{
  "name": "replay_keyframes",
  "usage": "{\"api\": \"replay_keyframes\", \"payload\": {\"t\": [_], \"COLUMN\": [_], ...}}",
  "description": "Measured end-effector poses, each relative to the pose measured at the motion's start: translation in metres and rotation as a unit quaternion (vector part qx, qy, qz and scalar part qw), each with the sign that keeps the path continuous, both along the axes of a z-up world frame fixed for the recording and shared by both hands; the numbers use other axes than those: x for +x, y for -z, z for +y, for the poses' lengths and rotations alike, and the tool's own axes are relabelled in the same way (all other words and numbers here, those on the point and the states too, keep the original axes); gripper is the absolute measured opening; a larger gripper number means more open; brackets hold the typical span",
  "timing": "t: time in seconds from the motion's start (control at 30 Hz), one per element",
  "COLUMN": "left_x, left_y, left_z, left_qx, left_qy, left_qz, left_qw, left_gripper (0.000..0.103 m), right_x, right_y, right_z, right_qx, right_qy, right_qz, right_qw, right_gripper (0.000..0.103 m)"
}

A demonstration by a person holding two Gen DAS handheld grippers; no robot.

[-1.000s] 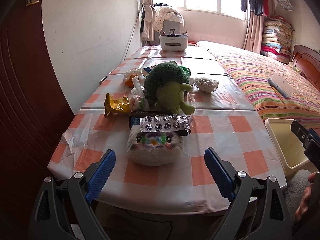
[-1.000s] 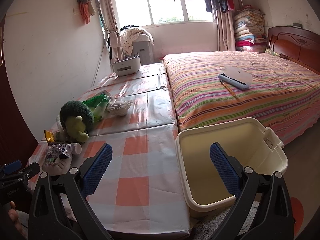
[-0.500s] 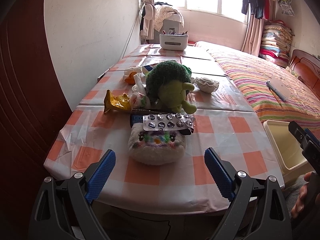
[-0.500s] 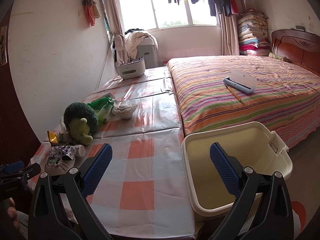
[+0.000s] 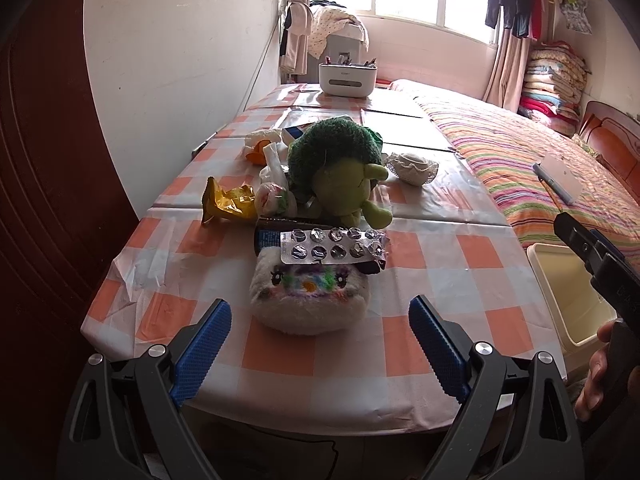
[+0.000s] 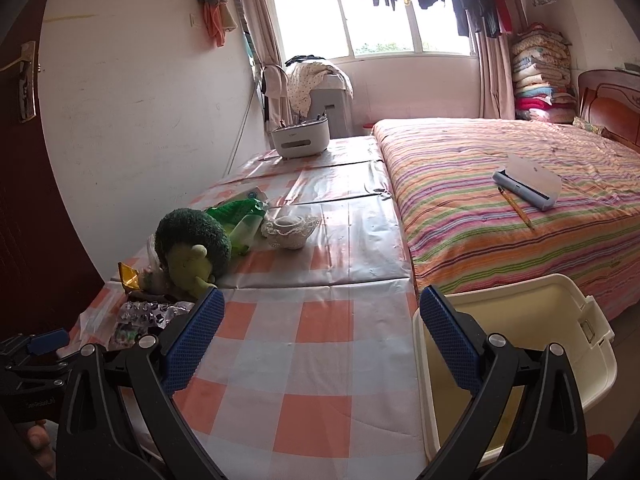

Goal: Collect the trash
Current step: 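Grasp the green plush broccoli with the left tool while the right tool grasps the lace cap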

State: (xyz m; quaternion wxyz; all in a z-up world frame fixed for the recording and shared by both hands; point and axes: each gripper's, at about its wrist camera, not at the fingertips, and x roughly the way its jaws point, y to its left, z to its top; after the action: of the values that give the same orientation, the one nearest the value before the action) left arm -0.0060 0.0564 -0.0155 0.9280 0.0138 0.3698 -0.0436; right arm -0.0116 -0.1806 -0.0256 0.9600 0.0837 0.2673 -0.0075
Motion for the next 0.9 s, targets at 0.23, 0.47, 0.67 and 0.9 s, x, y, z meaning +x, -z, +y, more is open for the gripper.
{"api": "replay_keyframes", "payload": {"t": [0.23,0.47,0.67,0.9], "left_x": [0.022,0.058,0.097,0.141], "left_y": [-0.018,-0.036,-0.042,-0.029], "left_z": [0.001,-0.006,-0.017,-0.023], "left_qx": [-0.006,0.001,-0.004,-0.005], "left_qy": [0.006,0.020,0.032,0.038], "left_qz": [-0.016,-0.038,-0.040,-0.007], "left_qw": [0.9998,0.9991,0.9987,0.9992], "left_gripper": [0.088,0.088,0.088,0.088], "right_x": [0.028,0.064,0.109,0.160], "right_y": [-0.003,-0.010,-0.005,0.017], "right_z": [0.007,0.012,0.011,0.010], "right_qx": [-0.007,-0.028,-0.031,-0.010], "right_qy": [-0.016,-0.020,-0.016,-0.022], "right_qz": [0.000,-0.007,0.015,0.069], "right_qw": [1.000,0.999,0.999,0.997], "right_gripper": [0.097,0.097,0.097,0.097]}}
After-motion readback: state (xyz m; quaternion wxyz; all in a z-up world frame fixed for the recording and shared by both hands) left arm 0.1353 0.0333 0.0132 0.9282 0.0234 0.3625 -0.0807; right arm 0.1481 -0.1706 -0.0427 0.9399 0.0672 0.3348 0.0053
